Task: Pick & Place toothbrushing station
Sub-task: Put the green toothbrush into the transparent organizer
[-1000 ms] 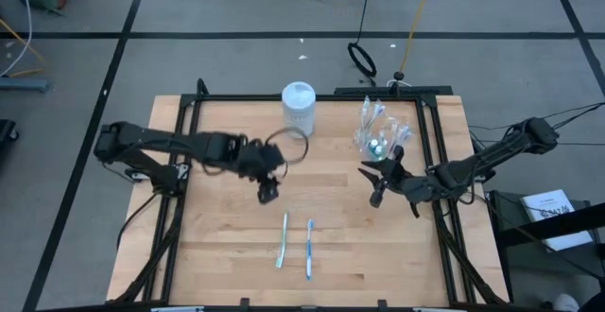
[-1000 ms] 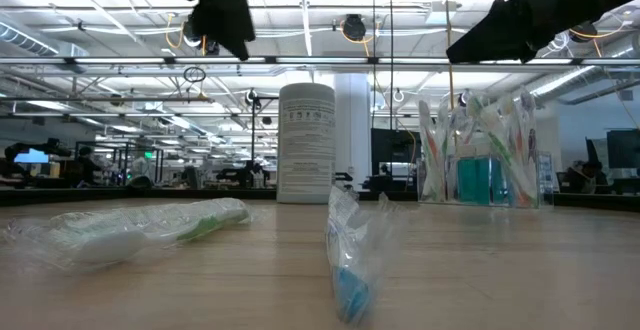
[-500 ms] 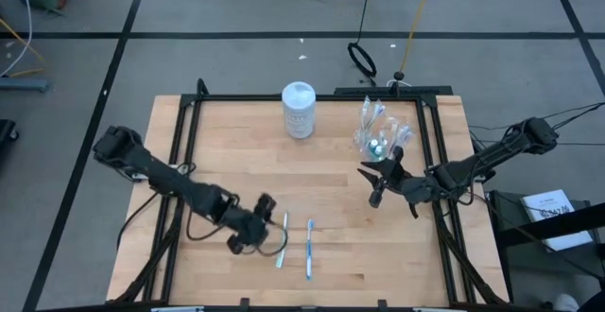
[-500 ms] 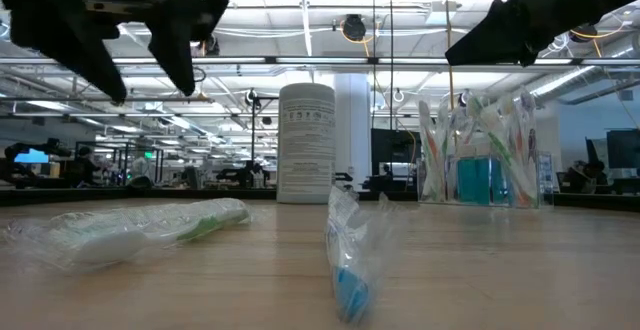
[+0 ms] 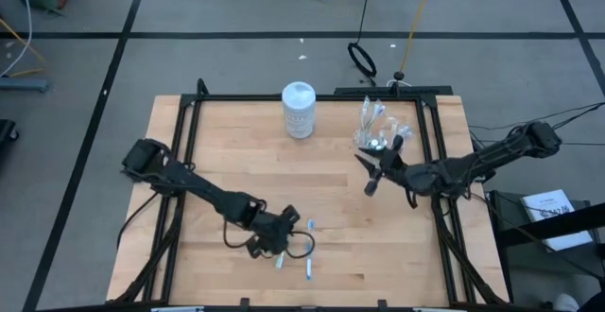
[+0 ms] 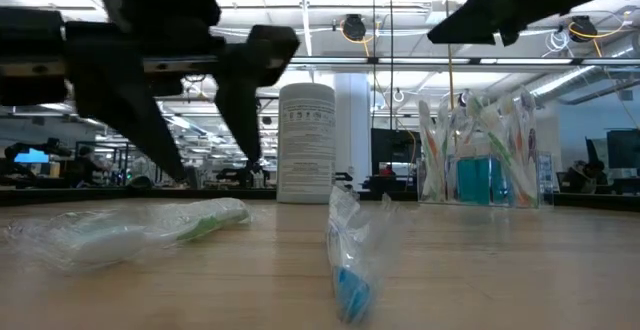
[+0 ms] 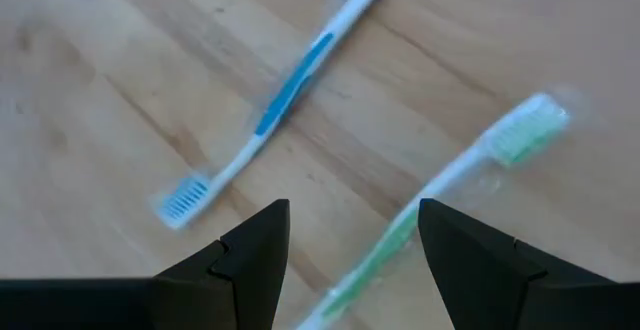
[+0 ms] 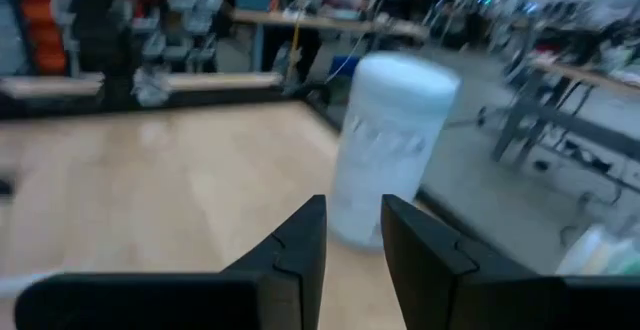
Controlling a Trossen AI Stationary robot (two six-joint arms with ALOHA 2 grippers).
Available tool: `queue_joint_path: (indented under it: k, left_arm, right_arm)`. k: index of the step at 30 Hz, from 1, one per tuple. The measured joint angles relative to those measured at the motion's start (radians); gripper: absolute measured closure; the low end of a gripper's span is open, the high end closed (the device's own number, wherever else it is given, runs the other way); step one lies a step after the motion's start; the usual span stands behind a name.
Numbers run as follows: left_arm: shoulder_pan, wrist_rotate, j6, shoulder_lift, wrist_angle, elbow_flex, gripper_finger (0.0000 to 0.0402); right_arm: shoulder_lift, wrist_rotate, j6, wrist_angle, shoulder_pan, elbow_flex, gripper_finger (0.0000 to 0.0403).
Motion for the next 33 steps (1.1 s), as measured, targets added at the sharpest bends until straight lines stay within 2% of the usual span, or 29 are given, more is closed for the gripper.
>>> queue_joint_path:
  k: [5, 9, 12, 16, 19, 23, 28, 31, 33]
  left_arm:
    - [0.011, -0.002, 0.233, 0.049, -0.052, 0.090, 0.0174]
    - [0.022, -0.002, 0.266, 0.065, -0.129, 0.137, 0.0174]
    - [0.032, 0.006, 0.261, 0.061, -0.150, 0.140, 0.0174]
    - [0.041, 0.041, 0.238, 0.074, -0.165, 0.138, 0.0174]
    - [0.044, 0.059, 0.271, 0.109, -0.177, 0.131, 0.0174]
    - [0.047, 0.060, 0.344, 0.146, -0.169, 0.129, 0.0174]
    - [0.065, 0.100, 0.395, 0.151, -0.172, 0.130, 0.0182]
    - [0.079, 0.121, 0.383, 0.148, -0.181, 0.130, 0.0215]
    - [0.089, 0.123, 0.365, 0.148, -0.180, 0.130, 0.0246]
  right_arm:
    - [-0.001, -0.005, -0.035, 0.049, -0.061, 0.000, 0.0314]
    - [0.003, -0.016, -0.056, 0.028, -0.065, 0.000, 0.0314]
    - [0.003, -0.114, -0.072, 0.024, -0.065, 0.000, 0.0314]
    - [0.003, -0.312, -0.070, 0.051, -0.065, 0.000, 0.0310]
    - [0.003, -0.377, -0.069, 0.049, -0.064, 0.000, 0.0297]
    - [0.011, -0.359, -0.069, 0.004, -0.066, 0.000, 0.0270]
    - [0.014, -0.243, -0.070, 0.007, -0.070, 0.000, 0.0240]
    - [0.010, -0.185, -0.072, 0.006, -0.070, 0.000, 0.0231]
    - [0.006, -0.184, -0.078, 0.006, -0.070, 0.000, 0.0229]
